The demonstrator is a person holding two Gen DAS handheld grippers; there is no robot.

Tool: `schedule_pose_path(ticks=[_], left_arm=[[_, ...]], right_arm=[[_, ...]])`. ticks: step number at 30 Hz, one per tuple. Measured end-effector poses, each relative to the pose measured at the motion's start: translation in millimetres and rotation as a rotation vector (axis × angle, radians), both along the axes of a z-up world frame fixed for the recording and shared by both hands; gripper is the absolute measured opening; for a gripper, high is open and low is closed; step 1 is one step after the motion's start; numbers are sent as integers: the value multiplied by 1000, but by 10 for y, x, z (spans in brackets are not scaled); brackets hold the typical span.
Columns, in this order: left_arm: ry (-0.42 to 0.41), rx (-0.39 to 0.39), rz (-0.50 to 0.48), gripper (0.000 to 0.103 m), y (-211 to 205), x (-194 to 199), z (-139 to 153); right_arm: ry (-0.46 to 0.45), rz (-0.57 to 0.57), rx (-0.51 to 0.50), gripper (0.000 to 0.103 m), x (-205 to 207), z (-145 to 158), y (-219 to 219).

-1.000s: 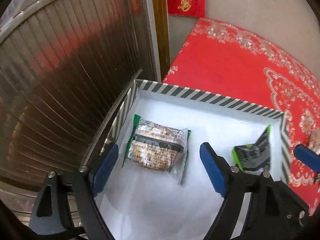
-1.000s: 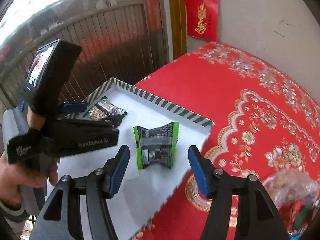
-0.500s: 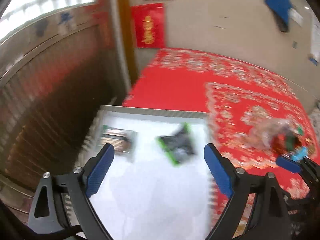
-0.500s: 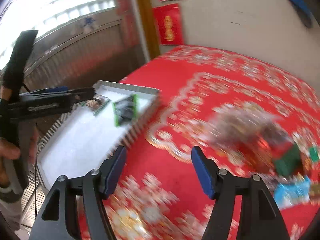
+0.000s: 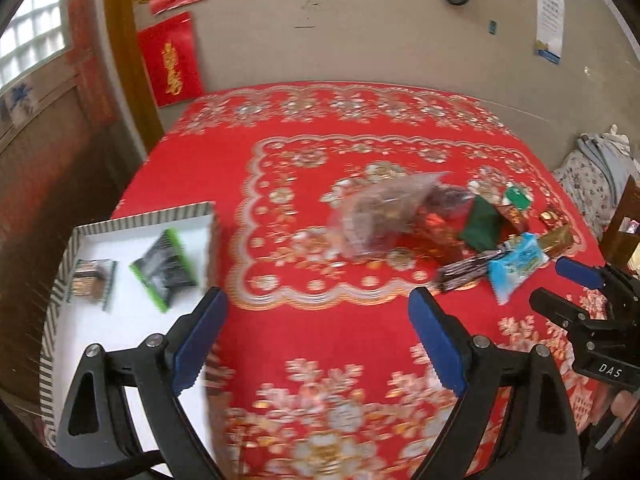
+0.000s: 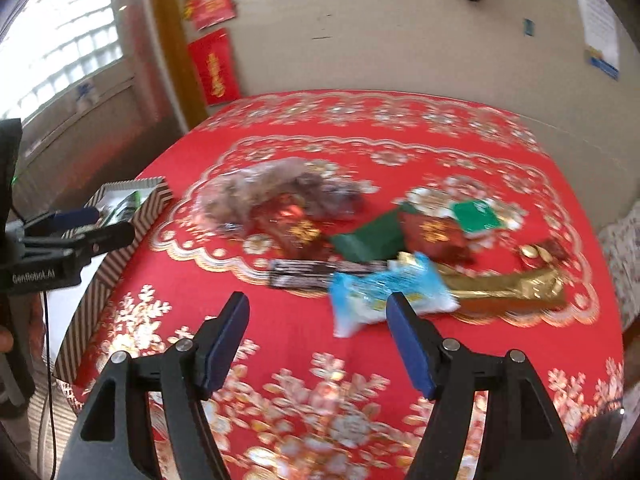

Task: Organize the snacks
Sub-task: 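Withdraw both tools from the tray back toward the snack pile, then grasp the clear bag of nuts with the left tool while the right tool grasps the red dates bag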

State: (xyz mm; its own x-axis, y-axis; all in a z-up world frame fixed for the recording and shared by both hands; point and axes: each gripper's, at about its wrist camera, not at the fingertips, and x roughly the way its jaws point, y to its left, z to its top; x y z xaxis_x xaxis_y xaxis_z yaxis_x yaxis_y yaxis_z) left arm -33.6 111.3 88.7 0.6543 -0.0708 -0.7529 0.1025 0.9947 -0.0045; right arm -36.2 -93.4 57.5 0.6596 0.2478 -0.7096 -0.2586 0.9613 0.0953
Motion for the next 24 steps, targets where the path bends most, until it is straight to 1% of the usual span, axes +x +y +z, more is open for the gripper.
schedule_pose_path(ticks=[5,10,14,19,21,24], left_arm=[[-13,-18,-7,92,-299,-24,-36],[1,-18,-8,91,-475,29,-113],[-6,-5,25,91,-487,139,-146],[28,-15,83,92,-412,420,-243],[44,-35,108,92,-381,526,-280],[75,-122,142,92,-321,707,-349]], right_arm=[[-4,-24,52,74,-33,-28,-195],[5,-22,64,74,-40,-77,-249],[4,-19,66,74,-49,-70,-270],[13,-2,41,74,-6,-47,-257],[22,4,37,74,35,-32,-263],[25,9,13,74,93,-10,-271]])
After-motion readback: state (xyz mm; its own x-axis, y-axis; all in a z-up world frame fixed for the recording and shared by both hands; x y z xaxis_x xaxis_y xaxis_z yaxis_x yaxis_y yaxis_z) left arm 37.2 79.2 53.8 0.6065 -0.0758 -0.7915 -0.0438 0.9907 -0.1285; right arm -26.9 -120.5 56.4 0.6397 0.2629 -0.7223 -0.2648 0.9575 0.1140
